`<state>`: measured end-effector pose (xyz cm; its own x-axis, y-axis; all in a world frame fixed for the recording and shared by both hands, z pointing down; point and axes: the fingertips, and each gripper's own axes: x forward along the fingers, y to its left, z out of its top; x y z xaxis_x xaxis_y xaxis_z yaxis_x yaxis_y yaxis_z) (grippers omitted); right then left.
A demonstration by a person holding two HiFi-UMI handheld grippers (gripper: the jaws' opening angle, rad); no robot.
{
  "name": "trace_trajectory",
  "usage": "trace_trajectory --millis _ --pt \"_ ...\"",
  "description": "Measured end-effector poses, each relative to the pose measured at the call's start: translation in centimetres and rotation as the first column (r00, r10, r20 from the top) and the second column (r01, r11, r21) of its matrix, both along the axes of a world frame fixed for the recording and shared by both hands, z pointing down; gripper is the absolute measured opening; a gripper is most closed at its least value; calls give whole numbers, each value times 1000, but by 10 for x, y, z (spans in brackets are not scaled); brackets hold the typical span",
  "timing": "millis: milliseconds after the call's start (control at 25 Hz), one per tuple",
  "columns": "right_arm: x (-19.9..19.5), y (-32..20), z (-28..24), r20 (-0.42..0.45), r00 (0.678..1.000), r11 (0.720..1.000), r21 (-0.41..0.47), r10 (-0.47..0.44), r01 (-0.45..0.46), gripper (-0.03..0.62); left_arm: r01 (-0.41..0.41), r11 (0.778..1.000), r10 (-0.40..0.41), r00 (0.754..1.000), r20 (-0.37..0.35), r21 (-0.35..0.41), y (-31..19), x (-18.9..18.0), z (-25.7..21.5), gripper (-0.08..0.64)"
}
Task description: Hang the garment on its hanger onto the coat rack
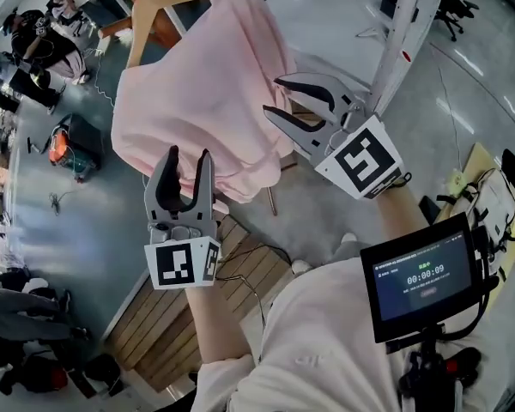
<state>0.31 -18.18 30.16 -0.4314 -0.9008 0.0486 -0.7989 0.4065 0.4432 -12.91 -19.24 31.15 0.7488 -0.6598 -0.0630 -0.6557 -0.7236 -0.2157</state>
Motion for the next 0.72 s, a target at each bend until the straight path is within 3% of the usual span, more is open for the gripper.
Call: trace_trajectory --millis 160,240,480,720 --pt "12 23 3 33 999 1000 -6 16 -16 160 -49 995 40 993 -110 -88 17 14 9 82" --pt "28 39 -1 49 999 1000 -7 23 -23 160 -66 993 53 991 -124 -103 31 33 3 6" --pt "98 77 -8 88 996 999 26 24 -27 160 -115 985 106 992 -73 -132 67 125 5 6" --pt "103 87 -10 132 991 999 22 40 -43 160 -157 980 151 987 -55 -123 79 139 8 6"
